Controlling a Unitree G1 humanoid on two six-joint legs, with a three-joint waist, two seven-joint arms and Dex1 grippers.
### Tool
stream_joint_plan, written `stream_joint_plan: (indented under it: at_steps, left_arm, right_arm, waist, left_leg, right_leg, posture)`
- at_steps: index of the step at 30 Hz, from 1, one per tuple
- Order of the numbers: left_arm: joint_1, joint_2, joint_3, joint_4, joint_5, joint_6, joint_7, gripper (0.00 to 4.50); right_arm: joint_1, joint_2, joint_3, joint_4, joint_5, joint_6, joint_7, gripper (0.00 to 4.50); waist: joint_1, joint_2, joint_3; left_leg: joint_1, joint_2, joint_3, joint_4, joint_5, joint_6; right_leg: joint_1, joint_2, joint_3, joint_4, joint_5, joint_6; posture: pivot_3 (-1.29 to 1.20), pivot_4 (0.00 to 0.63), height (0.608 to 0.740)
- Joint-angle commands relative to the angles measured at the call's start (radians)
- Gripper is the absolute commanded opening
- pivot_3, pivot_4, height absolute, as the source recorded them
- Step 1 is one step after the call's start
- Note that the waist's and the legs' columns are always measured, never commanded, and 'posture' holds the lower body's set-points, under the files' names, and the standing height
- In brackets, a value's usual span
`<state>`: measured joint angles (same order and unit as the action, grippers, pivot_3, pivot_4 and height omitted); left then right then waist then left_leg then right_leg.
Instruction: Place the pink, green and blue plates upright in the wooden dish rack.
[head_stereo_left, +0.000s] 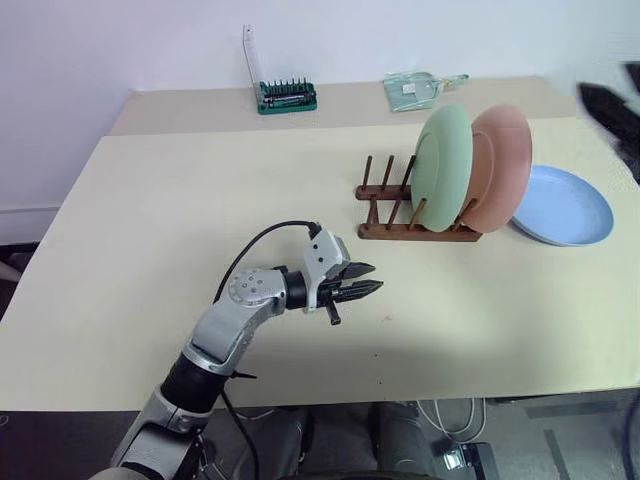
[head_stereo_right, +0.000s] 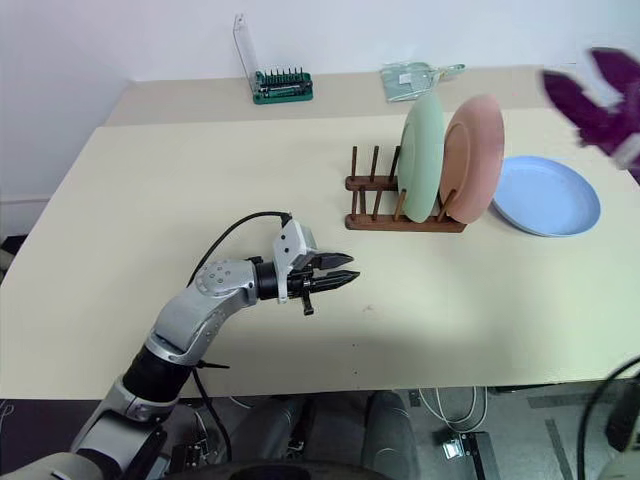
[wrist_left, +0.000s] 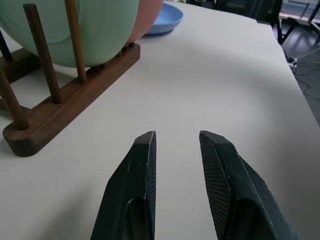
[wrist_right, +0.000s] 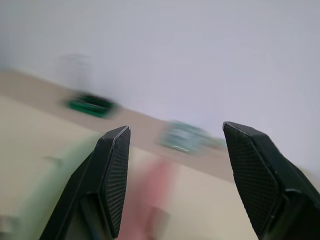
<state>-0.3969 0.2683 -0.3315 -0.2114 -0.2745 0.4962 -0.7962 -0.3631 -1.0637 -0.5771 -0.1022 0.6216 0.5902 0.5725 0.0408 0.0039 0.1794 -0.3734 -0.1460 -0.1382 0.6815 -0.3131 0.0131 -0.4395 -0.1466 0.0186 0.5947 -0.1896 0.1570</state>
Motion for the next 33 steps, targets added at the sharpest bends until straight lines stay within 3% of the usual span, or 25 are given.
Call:
stream_joint_plan:
  at_steps: [1,6,12,18,21,25,28,33]
  left_arm:
    - [-0.013,-0.004,0.003,-0.021,-0.015,-0.007,-0.007,1.36]
    - [-0.031,-0.012,-0.007,0.0,-0.007,-0.02,-0.02,1.36]
    - [-0.042,-0.013,0.001,0.004,-0.009,-0.017,-0.015,1.36]
    - [-0.024,-0.009,0.001,-0.023,-0.012,-0.013,-0.005,1.36]
    - [-0.018,-0.014,0.008,-0.037,-0.01,-0.013,0.014,1.36]
    - [-0.004,-0.016,0.019,-0.065,-0.02,-0.001,0.034,1.36]
    - [0.005,-0.019,0.025,-0.075,-0.02,-0.005,0.051,1.36]
    - [0.006,-0.009,0.036,-0.102,-0.027,0.002,0.061,1.36]
  right_arm:
    - [0.21,-0.045,0.057,0.016,-0.183,-0.157,0.14,2.98]
    - [0.28,-0.059,0.258,0.122,-0.4,-0.37,0.187,2.98]
    - [0.053,0.029,0.512,0.435,-0.658,-0.552,0.093,2.98]
    - [-0.164,0.129,0.627,0.805,-0.798,-0.703,-0.013,2.98]
    - [-0.199,0.132,0.656,0.878,-0.845,-0.762,-0.039,2.13]
    - [-0.195,0.115,0.652,0.88,-0.872,-0.803,-0.086,0.14]
    - [-0.171,0.103,0.613,0.832,-0.861,-0.803,-0.125,0.06]
    - [-0.068,0.024,0.366,0.429,-0.777,-0.621,-0.165,0.06]
  waist:
    - [-0.004,0.0,0.0]
    - [-0.031,0.005,-0.001]
    - [-0.034,0.005,-0.001]
    - [-0.029,0.004,-0.001]
    - [-0.025,0.004,-0.001]
    - [-0.028,0.004,-0.001]
    - [-0.028,0.004,-0.001]
    - [-0.028,0.009,-0.002]
  left_leg:
    - [0.0,0.0,0.0,0.0,0.0,0.0]
    - [0.001,0.001,0.004,0.0,0.0,0.0]
    - [0.002,0.002,0.004,0.0,0.001,-0.002]
    - [0.001,0.002,0.003,0.0,0.001,-0.002]
    - [0.001,0.002,0.003,0.0,0.001,-0.002]
    - [0.001,0.002,0.002,0.0,0.001,-0.002]
    - [0.001,0.002,0.002,0.0,0.001,-0.003]
    - [-0.001,0.001,0.002,0.0,0.002,-0.003]
  right_leg:
    - [0.0,0.0,0.0,0.0,0.0,0.0]
    - [0.0,0.0,0.003,0.001,0.0,0.001]
    - [0.0,0.002,0.004,0.001,0.001,0.001]
    - [-0.001,0.003,0.005,0.0,0.001,0.0]
    - [0.0,0.003,0.005,0.0,0.001,0.0]
    - [0.0,0.003,0.005,0.001,0.001,0.0]
    - [-0.001,0.004,0.005,0.001,0.001,0.0]
    - [-0.003,0.004,0.006,0.001,0.001,0.0]
  posture:
    - [0.0,0.15,0.74]
    - [0.0,0.15,0.74]
    - [0.0,0.15,0.74]
    - [0.0,0.15,0.74]
    - [0.0,0.15,0.74]
    - [0.0,0.15,0.74]
    - [0.0,0.15,0.74]
    - [0.0,0.15,0.74]
